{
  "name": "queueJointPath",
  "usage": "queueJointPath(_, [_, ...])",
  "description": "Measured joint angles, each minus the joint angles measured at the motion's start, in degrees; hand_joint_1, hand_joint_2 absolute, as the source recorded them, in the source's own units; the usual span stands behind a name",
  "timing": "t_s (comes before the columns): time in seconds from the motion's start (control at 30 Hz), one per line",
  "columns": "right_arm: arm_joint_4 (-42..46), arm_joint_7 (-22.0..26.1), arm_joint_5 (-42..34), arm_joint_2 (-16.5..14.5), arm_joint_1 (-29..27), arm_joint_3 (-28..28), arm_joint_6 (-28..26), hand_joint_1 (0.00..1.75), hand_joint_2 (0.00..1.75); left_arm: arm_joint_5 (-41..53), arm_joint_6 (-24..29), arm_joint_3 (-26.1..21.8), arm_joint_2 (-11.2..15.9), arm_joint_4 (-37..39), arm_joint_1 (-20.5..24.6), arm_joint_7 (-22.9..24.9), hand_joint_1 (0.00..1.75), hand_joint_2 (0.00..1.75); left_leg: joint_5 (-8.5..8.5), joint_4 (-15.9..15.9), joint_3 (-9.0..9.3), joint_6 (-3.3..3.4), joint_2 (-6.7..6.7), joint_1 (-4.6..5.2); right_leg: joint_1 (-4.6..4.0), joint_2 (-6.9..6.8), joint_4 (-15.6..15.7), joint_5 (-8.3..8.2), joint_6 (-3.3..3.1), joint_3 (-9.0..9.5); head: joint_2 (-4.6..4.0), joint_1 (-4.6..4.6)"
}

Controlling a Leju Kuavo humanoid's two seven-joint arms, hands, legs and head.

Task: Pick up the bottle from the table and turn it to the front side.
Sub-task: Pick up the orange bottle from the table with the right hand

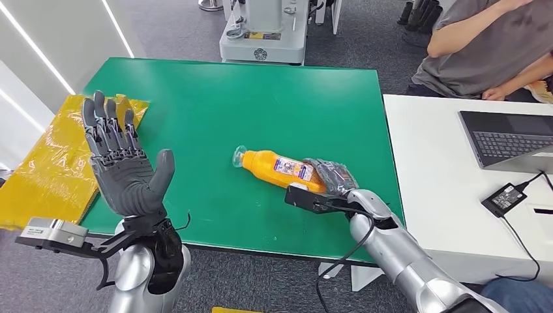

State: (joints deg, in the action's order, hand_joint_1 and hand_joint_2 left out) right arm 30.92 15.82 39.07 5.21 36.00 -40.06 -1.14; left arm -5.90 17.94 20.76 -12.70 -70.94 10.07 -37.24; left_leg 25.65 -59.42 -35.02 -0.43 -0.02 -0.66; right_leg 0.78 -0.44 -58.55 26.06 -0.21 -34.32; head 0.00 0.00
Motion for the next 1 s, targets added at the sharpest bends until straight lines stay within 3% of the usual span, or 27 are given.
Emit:
queueJointPath(0.1, [2.45, 1.38, -0.85, -1.08, -0.82, 1.9, -4.07, 1.75, 1.75, 0.24, 0.02, 0.0, 0.0, -0.22, -0.11, -0.25, 0.0, 1.75, 0.0, 0.01, -0.01, 0.0, -0.01, 0.0, 0.0, -0.01, 0.0, 0.0, 0.0, -0.01, 0.0, -0.01])
queueJointPath(0.3, [10.83, 6.83, -3.45, -3.55, -4.62, 7.32, -18.98, 1.75, 1.75, -0.11, 0.94, -0.05, 0.0, -0.4, -0.17, -1.21, 0.0, 1.75, 0.0, 0.01, -0.01, 0.0, -0.02, 0.0, 0.0, -0.03, 0.0, 0.01, 0.0, -0.01, 0.0, 0.0])
queueJointPath(0.6, [21.78, 10.77, -5.57, -5.96, -11.98, 13.65, -33.03, 1.75, 1.75, -0.15, 1.75, -0.22, -0.01, -0.4, -0.17, -1.85, 0.0, 1.75, 0.0, 0.01, -0.02, 0.0, -0.02, 0.0, 0.0, -0.02, 0.02, 0.01, 0.0, -0.01, 0.0, 0.0])
queueJointPath(0.83, [27.15, 15.98, -5.93, -6.77, -16.26, 15.38, -37.67, 1.75, 1.75, 2.09, 0.04, -0.22, -0.02, -0.24, 1.14, -0.17, 0.0, 1.75, 0.0, 0.01, -0.01, 0.0, -0.01, 0.0, 0.0, -0.02, 0.02, 0.01, 0.0, -0.03, 0.0, -0.01])
queueJointPath(1.0, [31.41, 23.41, -4.75, -7.95, -18.11, 16.53, -37.94, 1.75, 1.75, 7.16, -6.16, 2.09, 0.16, 1.88, 4.69, 6.06, 0.0, 1.75, 0.0, 0.01, 0.0, 0.0, -0.01, 0.0, 0.0, -0.02, 0.01, 0.01, 0.0, -0.03, 0.0, -0.01])
